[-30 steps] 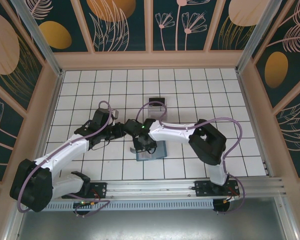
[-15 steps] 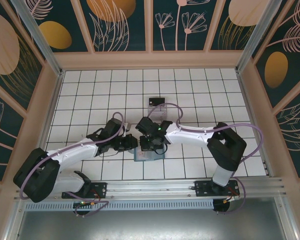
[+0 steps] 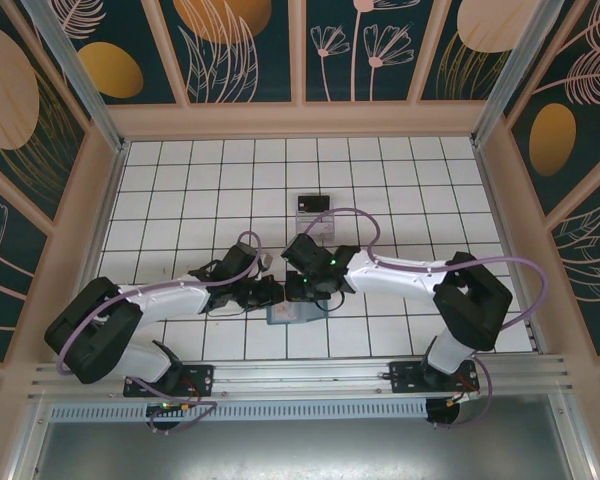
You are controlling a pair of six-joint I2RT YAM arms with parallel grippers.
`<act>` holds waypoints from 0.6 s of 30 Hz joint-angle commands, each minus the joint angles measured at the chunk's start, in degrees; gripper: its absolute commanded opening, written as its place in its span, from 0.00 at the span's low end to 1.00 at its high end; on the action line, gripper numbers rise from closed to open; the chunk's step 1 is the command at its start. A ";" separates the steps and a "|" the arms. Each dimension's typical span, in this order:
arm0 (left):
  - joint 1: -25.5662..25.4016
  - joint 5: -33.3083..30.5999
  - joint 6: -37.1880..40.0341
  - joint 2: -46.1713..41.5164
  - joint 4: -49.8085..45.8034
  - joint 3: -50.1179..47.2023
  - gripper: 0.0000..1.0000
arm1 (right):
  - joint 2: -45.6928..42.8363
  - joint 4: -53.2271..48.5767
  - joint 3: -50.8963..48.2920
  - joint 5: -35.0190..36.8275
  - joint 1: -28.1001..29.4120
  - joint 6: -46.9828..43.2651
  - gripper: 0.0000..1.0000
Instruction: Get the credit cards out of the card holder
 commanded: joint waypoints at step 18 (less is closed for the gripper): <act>-8.54 -0.02 -0.75 11.87 -0.87 12.72 0.14 | -17.10 -8.87 -5.08 7.95 -4.95 1.58 0.35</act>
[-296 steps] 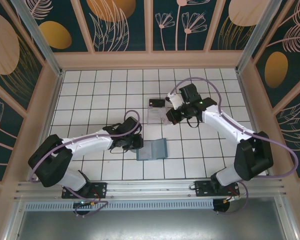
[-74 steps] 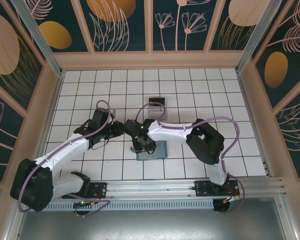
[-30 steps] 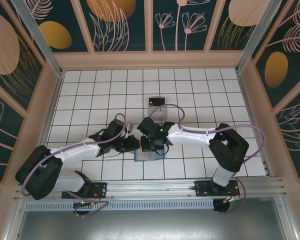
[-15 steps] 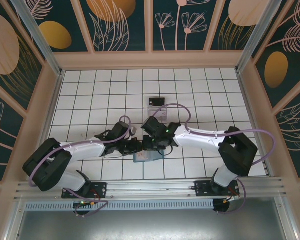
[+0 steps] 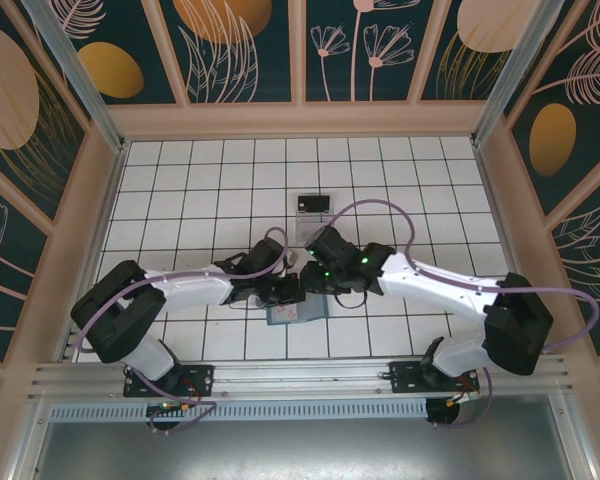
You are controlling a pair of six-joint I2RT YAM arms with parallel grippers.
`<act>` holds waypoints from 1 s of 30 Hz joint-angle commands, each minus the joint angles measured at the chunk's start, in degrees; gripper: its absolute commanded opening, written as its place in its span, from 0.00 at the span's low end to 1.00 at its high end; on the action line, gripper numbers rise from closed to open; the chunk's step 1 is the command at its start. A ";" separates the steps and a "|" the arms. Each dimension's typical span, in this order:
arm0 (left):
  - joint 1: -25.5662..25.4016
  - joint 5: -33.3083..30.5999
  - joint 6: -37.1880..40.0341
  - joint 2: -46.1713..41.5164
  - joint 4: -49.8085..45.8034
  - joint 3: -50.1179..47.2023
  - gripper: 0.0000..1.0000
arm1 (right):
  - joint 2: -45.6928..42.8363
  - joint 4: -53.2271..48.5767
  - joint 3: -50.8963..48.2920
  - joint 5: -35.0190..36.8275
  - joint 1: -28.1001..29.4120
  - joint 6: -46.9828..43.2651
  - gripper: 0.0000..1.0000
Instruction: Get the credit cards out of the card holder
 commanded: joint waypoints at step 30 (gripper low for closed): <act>6.69 -10.45 2.44 -14.66 -11.88 -6.32 0.14 | 9.78 15.72 -2.05 -18.69 -4.61 -0.51 0.25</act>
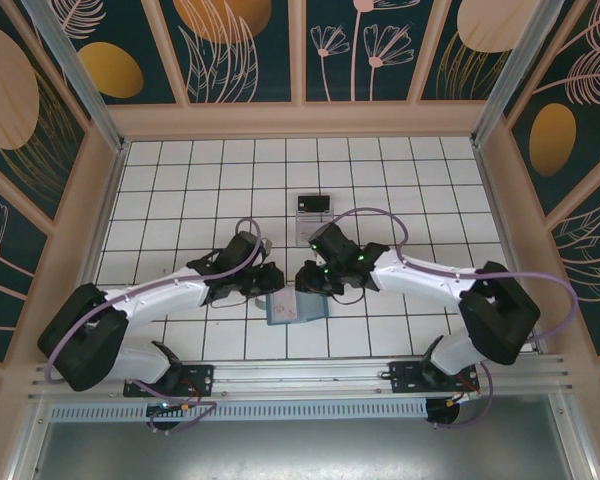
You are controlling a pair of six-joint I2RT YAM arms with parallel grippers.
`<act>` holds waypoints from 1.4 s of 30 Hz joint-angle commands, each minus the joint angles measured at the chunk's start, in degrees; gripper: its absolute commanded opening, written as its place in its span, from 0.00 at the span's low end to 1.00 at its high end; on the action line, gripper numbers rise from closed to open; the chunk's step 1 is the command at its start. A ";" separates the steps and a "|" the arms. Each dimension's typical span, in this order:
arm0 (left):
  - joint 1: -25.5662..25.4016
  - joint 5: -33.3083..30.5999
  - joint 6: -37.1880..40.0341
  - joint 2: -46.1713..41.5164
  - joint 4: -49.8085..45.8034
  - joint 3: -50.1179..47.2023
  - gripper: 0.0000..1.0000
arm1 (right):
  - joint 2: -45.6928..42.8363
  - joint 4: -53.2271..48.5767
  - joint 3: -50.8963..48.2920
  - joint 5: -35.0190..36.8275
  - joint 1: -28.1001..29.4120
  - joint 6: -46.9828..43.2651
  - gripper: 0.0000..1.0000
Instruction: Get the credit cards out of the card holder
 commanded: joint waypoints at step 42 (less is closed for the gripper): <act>0.59 -2.78 3.10 5.03 -4.63 -4.61 0.15 | 13.71 7.06 -1.13 -4.93 -0.75 -3.92 0.21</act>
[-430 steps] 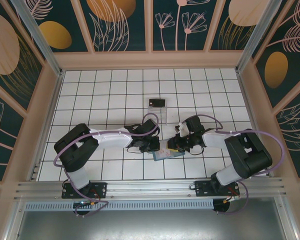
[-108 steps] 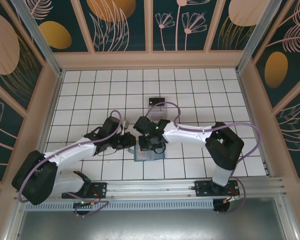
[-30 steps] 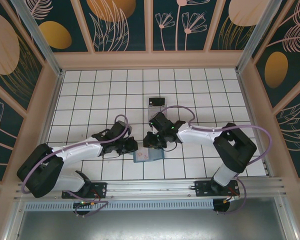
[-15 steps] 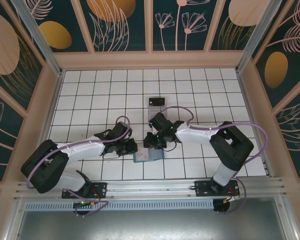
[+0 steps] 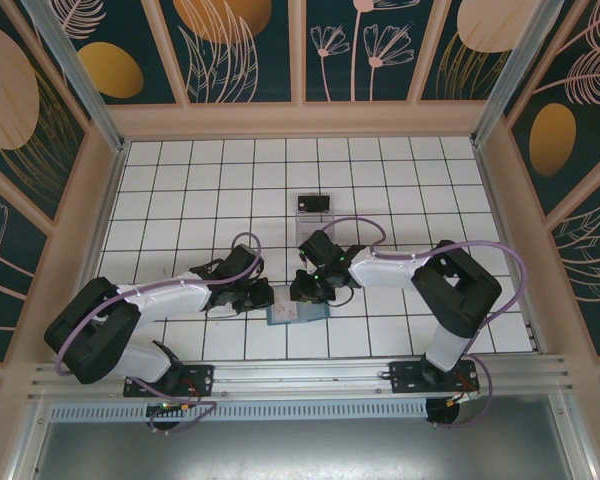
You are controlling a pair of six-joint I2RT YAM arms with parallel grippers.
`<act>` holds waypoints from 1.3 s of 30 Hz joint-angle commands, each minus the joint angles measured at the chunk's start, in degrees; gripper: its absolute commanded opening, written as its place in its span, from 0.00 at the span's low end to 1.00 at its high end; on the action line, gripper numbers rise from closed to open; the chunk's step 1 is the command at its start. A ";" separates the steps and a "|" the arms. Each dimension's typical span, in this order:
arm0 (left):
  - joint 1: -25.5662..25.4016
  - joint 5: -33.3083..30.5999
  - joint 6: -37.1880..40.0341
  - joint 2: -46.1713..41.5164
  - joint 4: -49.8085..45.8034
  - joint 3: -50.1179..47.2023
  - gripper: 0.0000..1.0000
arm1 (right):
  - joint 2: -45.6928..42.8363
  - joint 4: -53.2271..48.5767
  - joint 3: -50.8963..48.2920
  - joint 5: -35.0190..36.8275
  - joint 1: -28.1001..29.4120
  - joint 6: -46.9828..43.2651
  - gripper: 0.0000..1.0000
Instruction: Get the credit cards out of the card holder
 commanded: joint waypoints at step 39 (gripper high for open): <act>0.25 -1.78 -0.06 -3.00 -5.68 2.96 0.17 | -2.62 1.17 -2.42 0.81 -0.62 1.00 0.15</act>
